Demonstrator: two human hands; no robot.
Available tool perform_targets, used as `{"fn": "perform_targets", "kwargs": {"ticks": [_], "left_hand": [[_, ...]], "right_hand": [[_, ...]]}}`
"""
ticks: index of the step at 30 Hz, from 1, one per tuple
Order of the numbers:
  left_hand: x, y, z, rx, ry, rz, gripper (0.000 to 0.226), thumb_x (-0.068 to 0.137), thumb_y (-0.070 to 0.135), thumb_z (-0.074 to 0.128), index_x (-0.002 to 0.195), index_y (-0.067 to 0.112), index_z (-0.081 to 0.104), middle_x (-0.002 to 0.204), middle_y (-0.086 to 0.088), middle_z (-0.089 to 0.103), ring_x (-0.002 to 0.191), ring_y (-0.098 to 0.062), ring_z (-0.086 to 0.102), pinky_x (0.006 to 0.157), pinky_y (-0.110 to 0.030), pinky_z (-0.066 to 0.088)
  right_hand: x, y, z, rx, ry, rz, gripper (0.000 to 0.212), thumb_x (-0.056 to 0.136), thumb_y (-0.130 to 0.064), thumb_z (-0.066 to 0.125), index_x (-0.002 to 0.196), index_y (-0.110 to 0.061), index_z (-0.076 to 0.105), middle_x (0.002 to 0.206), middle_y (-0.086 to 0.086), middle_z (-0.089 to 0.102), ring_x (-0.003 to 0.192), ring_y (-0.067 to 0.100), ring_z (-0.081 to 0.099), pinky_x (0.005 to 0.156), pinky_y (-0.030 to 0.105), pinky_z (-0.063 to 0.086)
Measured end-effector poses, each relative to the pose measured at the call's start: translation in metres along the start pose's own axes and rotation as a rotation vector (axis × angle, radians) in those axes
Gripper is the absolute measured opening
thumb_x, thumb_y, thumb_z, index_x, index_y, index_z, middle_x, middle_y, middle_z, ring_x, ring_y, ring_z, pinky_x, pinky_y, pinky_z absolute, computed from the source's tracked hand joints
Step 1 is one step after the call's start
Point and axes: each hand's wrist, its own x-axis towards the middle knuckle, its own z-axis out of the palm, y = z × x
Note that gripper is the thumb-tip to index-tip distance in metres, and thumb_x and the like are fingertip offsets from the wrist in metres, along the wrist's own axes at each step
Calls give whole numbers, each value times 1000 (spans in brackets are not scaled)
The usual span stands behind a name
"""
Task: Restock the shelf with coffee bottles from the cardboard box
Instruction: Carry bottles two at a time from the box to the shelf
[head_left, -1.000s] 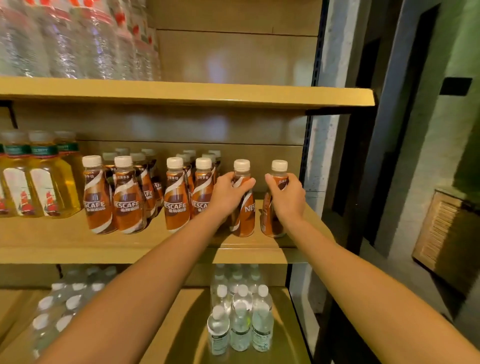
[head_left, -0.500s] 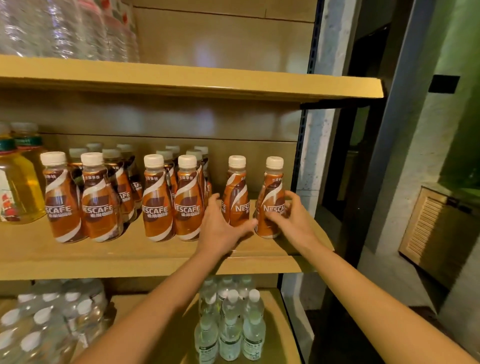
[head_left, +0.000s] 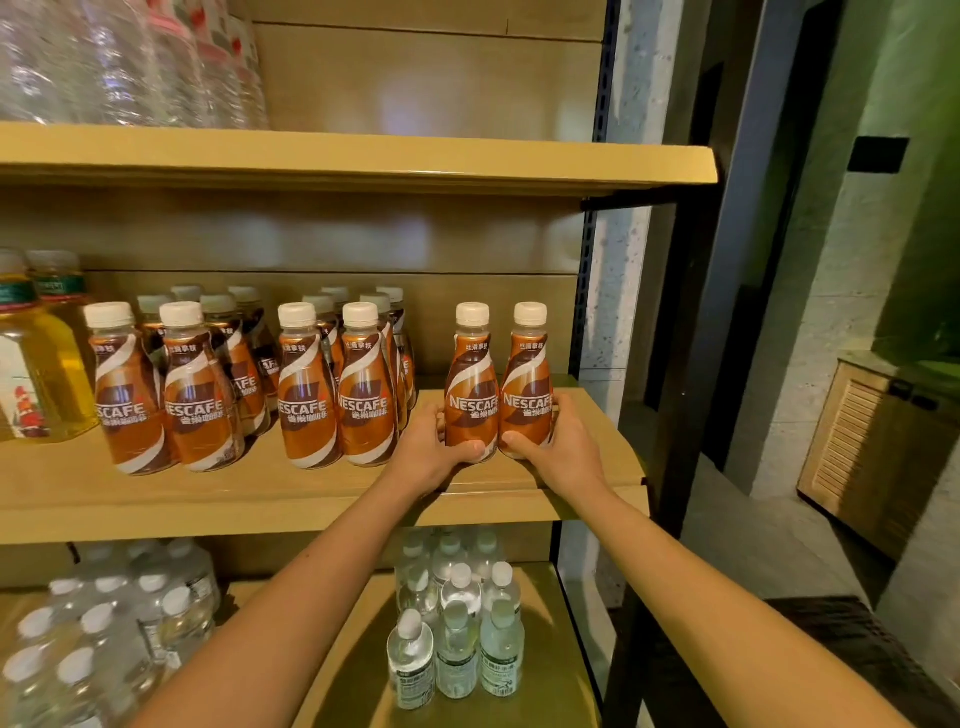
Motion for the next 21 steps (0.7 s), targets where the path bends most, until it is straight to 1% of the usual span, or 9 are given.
{"fn": "perform_targets", "kwargs": {"ticks": [1, 3, 5, 7, 10, 14, 18, 21], "left_hand": [[-1, 0, 0, 11, -5, 10, 69, 79, 15, 72, 138, 13, 35, 137, -7, 51, 124, -22, 49, 104, -34, 39], [-3, 1, 2, 64, 6, 38, 69, 81, 17, 71, 139, 15, 34, 137, -4, 49, 124, -22, 48, 99, -30, 38], [-5, 1, 5, 125, 66, 53, 70, 80, 23, 73, 138, 14, 34, 133, -2, 50, 123, -21, 48, 93, -27, 37], [-4, -4, 10, 201, 149, 57, 70, 78, 32, 74, 135, 15, 37, 132, -3, 52, 120, -23, 51, 95, -32, 41], [1, -9, 18, 328, 204, 57, 62, 80, 39, 70, 131, 17, 42, 127, -4, 57, 116, -25, 54, 94, -39, 46], [15, -11, 22, 377, 207, 36, 58, 80, 43, 68, 127, 16, 46, 123, -5, 59, 113, -27, 56, 94, -45, 48], [38, -11, 25, 423, 188, 15, 54, 83, 42, 66, 125, 15, 47, 120, -5, 60, 110, -26, 58, 92, -43, 48], [57, -12, 29, 445, 173, -31, 53, 85, 42, 63, 126, 14, 44, 123, -6, 59, 112, -26, 57, 96, -43, 46]], "right_hand": [[-1, -1, -1, -1, -1, 0, 65, 74, -34, 76, 126, -15, 43, 124, 5, 59, 113, 20, 56, 85, 28, 42], [-1, -2, -2, 1, -15, 4, 65, 75, -34, 75, 127, -14, 42, 125, 5, 58, 114, 21, 56, 86, 28, 43], [-1, -2, -4, 8, -41, 8, 65, 78, -34, 73, 130, -14, 40, 127, 6, 57, 115, 21, 55, 90, 32, 45], [-1, 0, -3, -4, -61, 0, 64, 79, -34, 71, 131, -14, 40, 128, 5, 57, 115, 22, 55, 93, 34, 45], [3, 4, -1, -54, -53, -4, 60, 80, -36, 70, 130, -15, 44, 125, 4, 60, 113, 21, 57, 92, 35, 47], [13, 7, 3, -77, -48, 11, 58, 80, -36, 71, 128, -15, 46, 123, 4, 60, 111, 21, 57, 90, 35, 47], [32, 10, 9, -93, -36, 31, 56, 79, -36, 71, 125, -14, 48, 121, 6, 61, 111, 23, 58, 89, 36, 47], [49, 15, 14, -110, -26, 57, 55, 79, -35, 72, 124, -13, 49, 121, 8, 62, 110, 26, 58, 89, 39, 48]]}}
